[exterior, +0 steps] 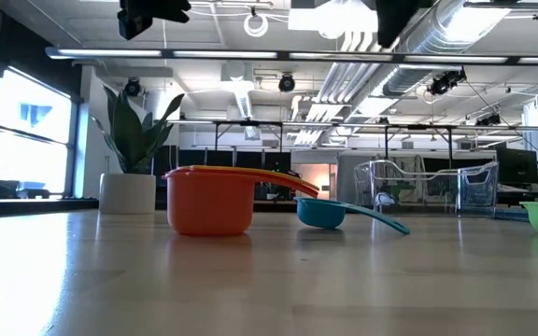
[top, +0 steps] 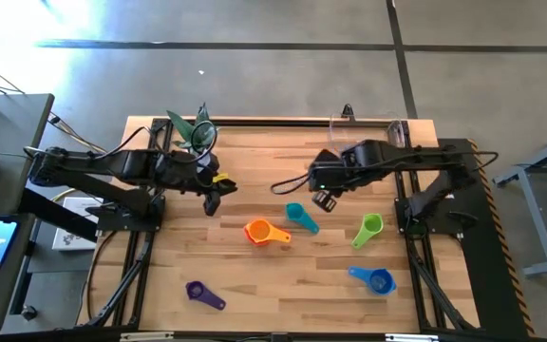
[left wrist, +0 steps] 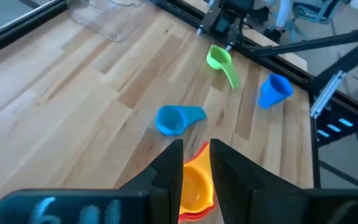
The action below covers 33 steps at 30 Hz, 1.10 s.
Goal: Nest measuring cups in basket
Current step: Remove the yellow measuring cup from the stacked measuring cups
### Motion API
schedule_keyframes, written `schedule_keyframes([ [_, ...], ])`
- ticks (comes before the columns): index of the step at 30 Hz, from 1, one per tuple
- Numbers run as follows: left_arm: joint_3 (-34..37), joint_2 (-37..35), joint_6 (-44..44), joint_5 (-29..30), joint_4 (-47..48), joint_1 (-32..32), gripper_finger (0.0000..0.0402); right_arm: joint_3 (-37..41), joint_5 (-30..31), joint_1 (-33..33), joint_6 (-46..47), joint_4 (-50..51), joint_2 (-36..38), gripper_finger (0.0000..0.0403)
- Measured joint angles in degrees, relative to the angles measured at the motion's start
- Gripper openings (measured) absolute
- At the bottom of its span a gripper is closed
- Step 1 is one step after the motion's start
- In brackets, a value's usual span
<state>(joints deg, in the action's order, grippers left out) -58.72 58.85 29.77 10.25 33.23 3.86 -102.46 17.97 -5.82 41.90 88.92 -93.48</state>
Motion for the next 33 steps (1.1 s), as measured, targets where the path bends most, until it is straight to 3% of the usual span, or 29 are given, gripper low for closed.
schedule_keyframes([
  [12,0.0,0.0,0.0,0.0,0.0,-4.9,0.0071,18.9,-5.0,-4.1,23.8,-2.9,13.2,0.0073],
  [16,0.0,0.0,0.0,0.0,0.0,-6.7,0.0071,23.1,-8.0,-6.5,27.3,-3.0,15.2,0.0073],
  [25,0.0,0.0,0.0,0.0,0.0,-9.7,0.0071,27.3,-14.3,-13.3,31.0,-4.7,15.6,0.0094],
  [33,0.0,0.0,0.0,0.0,0.0,-9.9,0.0071,27.5,-15.3,-20.1,42.1,-8.4,15.6,0.0119],
])
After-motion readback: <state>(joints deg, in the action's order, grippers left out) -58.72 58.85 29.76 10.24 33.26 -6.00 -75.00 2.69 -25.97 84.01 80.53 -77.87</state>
